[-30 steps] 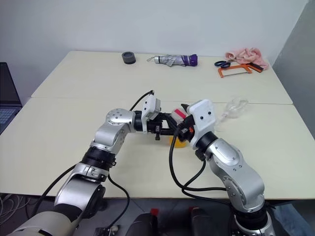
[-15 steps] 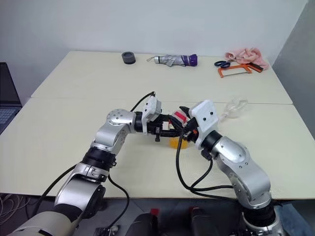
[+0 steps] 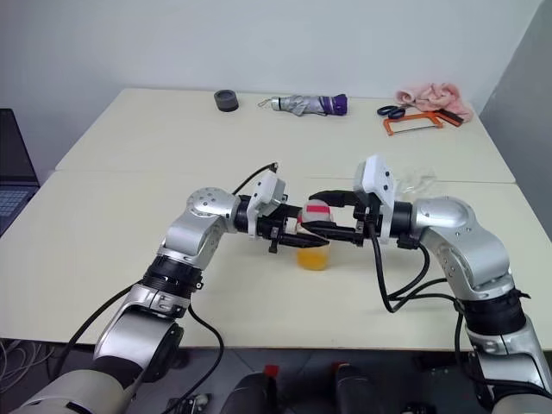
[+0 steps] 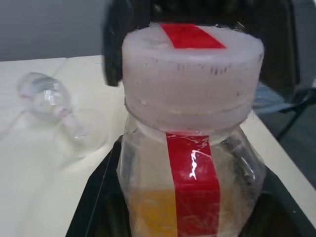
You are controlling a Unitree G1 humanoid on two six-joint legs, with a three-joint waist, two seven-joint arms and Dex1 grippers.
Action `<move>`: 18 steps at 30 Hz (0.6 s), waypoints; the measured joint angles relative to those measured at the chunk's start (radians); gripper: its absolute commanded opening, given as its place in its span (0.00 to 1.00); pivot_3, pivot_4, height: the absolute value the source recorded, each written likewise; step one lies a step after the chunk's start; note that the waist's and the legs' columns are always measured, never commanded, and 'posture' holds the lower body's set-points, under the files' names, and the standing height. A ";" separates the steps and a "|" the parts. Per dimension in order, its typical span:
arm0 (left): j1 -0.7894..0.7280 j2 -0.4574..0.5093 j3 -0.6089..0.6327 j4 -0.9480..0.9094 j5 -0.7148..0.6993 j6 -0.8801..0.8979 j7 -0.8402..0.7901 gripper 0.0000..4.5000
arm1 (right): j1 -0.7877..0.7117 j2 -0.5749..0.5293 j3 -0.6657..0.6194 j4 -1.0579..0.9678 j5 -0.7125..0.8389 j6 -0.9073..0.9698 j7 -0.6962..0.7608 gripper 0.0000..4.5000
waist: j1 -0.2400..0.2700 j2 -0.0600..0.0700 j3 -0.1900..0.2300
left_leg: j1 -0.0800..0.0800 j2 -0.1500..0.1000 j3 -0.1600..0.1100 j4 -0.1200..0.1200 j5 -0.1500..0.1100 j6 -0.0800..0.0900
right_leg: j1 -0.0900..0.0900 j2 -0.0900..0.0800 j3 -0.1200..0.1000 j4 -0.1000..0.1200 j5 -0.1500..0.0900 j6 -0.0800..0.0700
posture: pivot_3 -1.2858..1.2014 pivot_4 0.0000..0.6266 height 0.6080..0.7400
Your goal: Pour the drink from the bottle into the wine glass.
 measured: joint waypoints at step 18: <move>-0.077 -0.055 0.012 0.167 0.049 -0.098 0.044 0.41 | 0.146 0.346 0.103 -0.448 -0.155 0.246 -0.811 1.00 | -0.002 0.000 0.000 | 0.000 0.000 0.000 0.000 0.000 -0.001 | 0.000 0.002 0.001 0.000 0.000 0.000 | 0.52 0.24 1.00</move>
